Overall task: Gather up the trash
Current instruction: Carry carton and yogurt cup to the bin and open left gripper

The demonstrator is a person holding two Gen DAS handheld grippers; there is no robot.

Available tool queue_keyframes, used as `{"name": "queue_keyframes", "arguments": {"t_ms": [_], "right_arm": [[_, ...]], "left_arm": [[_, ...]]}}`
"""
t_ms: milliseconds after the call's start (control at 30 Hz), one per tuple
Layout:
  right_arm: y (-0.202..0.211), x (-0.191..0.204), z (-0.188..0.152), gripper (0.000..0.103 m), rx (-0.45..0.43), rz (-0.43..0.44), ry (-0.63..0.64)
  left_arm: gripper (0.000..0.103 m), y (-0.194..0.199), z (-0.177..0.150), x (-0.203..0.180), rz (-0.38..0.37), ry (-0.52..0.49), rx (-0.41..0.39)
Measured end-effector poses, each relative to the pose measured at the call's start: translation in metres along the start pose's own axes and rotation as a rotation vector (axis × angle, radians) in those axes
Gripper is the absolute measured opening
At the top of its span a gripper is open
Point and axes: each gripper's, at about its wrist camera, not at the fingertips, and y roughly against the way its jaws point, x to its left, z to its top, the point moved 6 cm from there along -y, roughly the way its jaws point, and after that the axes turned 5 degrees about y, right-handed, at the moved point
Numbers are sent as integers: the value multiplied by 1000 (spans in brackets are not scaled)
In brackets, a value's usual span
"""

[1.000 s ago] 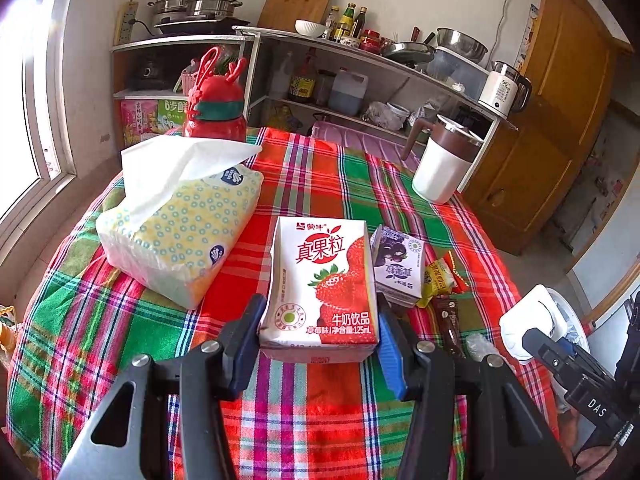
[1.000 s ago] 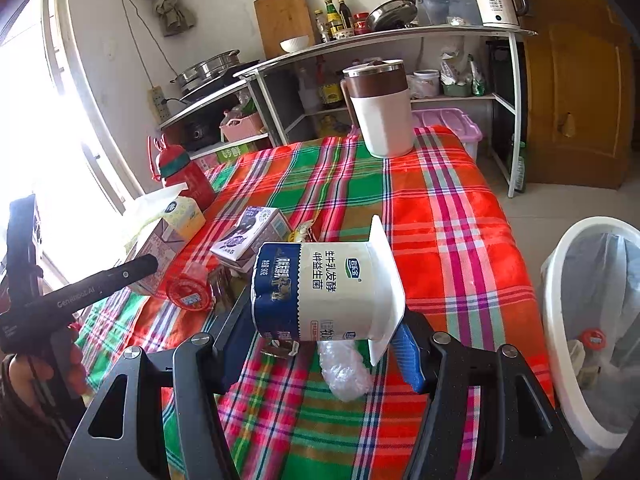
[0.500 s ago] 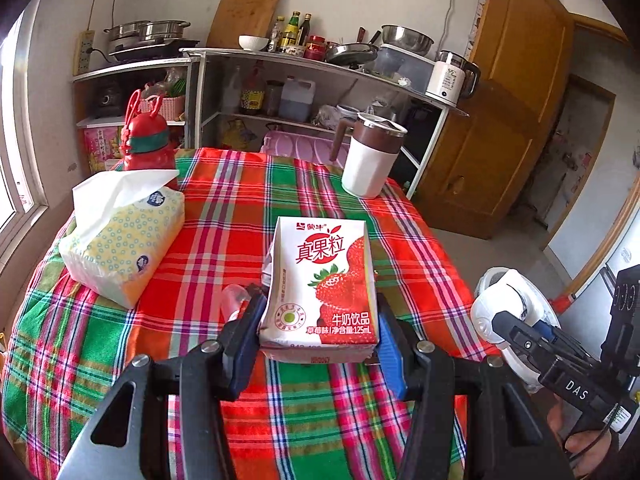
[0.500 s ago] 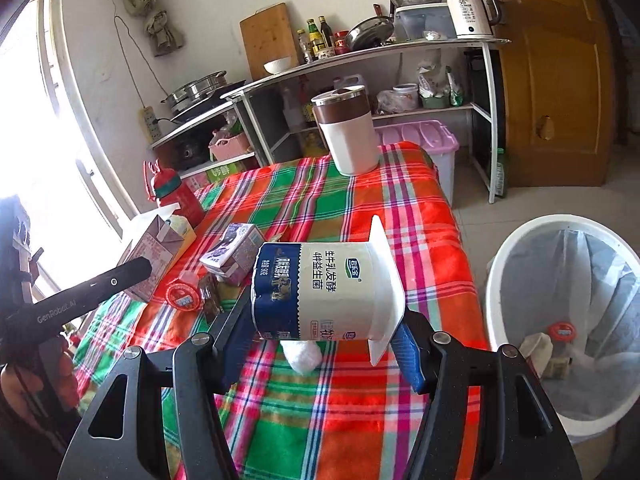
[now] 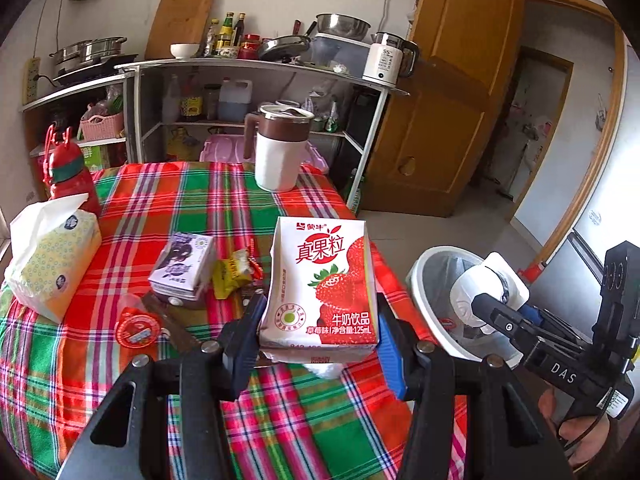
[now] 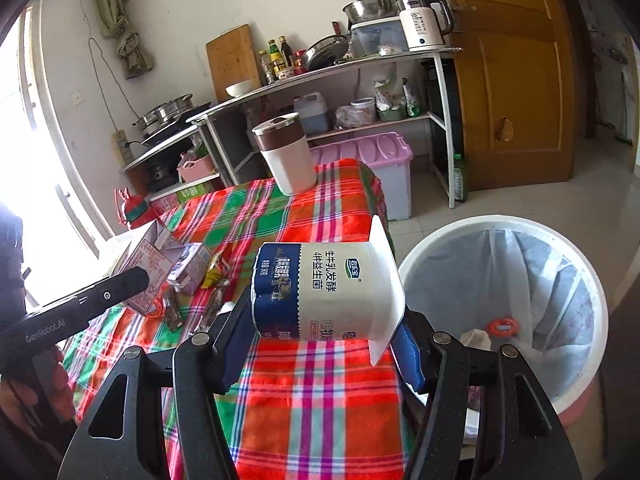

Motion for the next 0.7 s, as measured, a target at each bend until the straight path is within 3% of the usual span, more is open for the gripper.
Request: {"name": "queue_keyframes", "arguments": {"t_ms": [700], "right_arm": [[25, -125, -16, 62, 38, -172, -110]], "left_arm": [[54, -61, -32, -140, -164, -172, 135]]}}
